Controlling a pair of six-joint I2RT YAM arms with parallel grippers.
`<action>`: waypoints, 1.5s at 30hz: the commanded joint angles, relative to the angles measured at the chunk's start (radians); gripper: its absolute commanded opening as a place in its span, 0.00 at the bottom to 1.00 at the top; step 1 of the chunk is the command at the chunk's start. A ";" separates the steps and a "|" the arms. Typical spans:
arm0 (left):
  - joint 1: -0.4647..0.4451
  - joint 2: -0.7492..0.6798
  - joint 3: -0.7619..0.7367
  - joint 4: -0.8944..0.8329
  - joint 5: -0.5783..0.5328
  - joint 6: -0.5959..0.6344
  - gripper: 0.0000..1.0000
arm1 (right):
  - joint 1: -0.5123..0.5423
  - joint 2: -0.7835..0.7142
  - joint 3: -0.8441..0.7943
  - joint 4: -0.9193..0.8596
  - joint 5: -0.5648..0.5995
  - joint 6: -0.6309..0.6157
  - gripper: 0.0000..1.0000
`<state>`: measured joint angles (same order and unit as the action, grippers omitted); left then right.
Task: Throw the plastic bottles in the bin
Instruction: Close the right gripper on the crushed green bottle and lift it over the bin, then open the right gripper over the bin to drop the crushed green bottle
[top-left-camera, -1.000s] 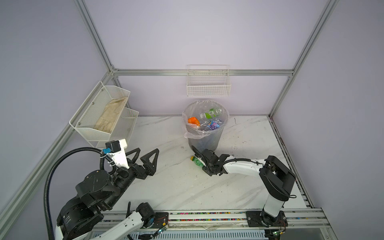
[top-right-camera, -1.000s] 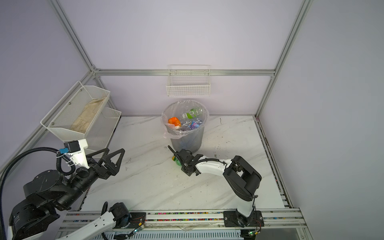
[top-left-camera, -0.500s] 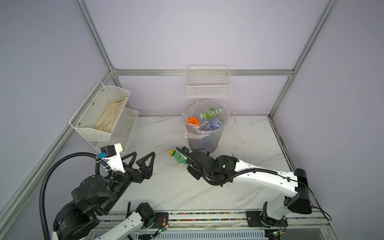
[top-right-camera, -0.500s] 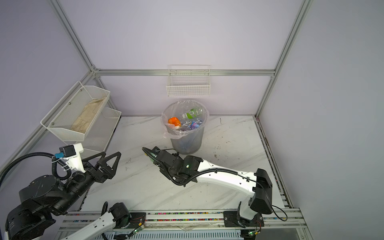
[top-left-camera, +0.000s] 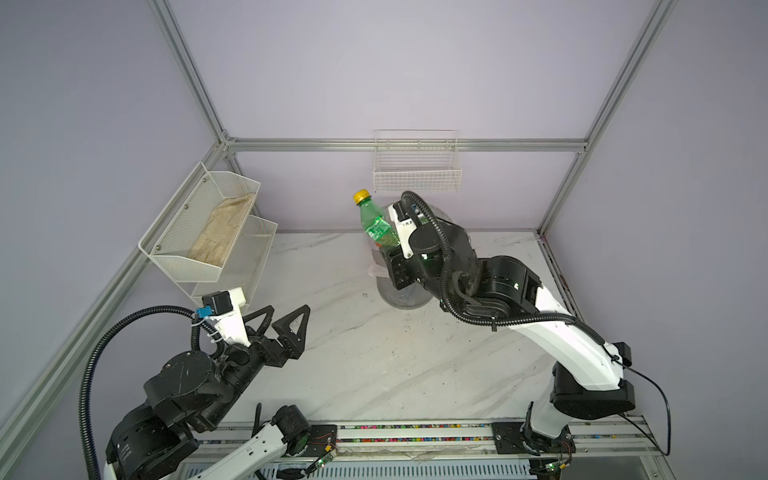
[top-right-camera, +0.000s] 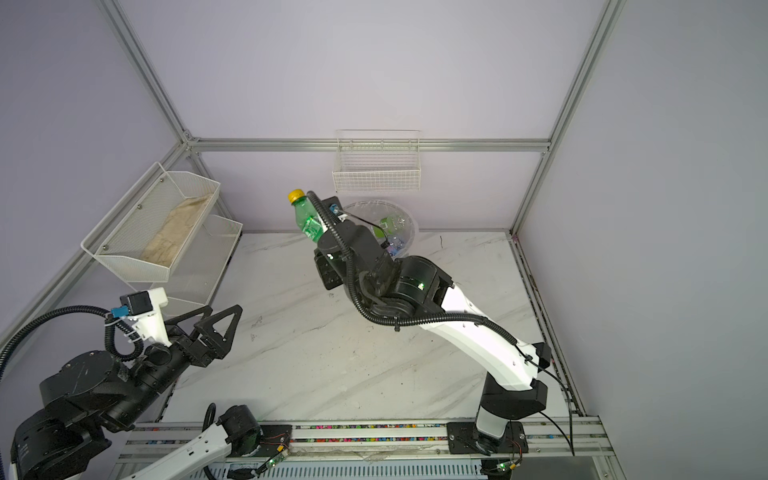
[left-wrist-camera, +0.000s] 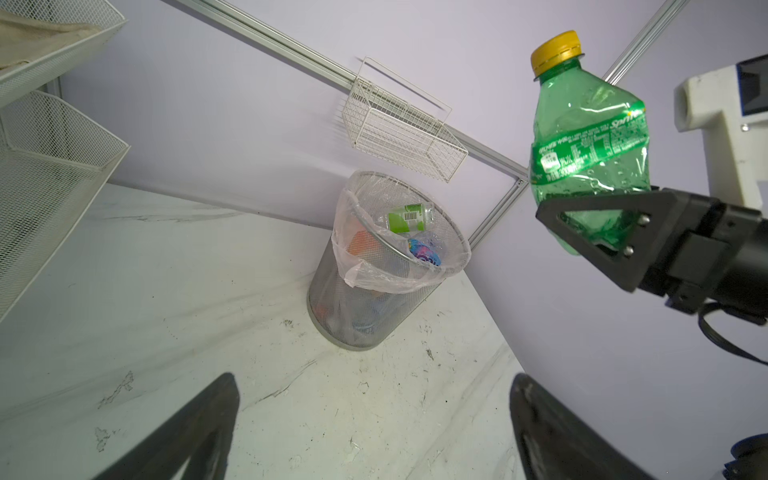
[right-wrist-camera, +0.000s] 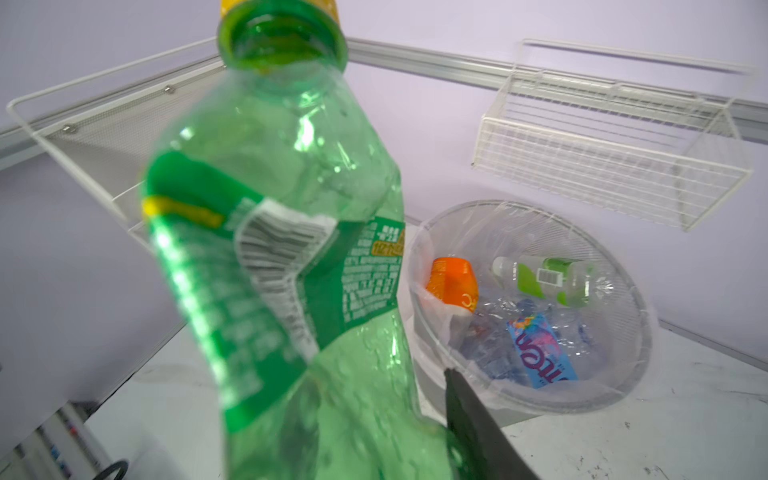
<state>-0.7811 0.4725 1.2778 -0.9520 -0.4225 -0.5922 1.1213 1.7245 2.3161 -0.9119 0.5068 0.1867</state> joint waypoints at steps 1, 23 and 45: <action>-0.003 0.007 -0.015 0.009 0.011 -0.018 0.99 | -0.118 0.041 0.052 -0.064 -0.042 0.023 0.00; -0.003 0.043 -0.020 -0.030 0.008 -0.004 1.00 | -0.307 0.067 -0.038 -0.065 -0.191 0.033 0.98; -0.003 0.216 -0.092 0.083 -0.183 0.200 1.00 | -0.307 -0.614 -0.912 0.505 0.021 -0.051 0.97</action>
<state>-0.7815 0.6575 1.2289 -0.9306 -0.5480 -0.4759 0.8131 1.2045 1.5051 -0.5674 0.4507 0.1589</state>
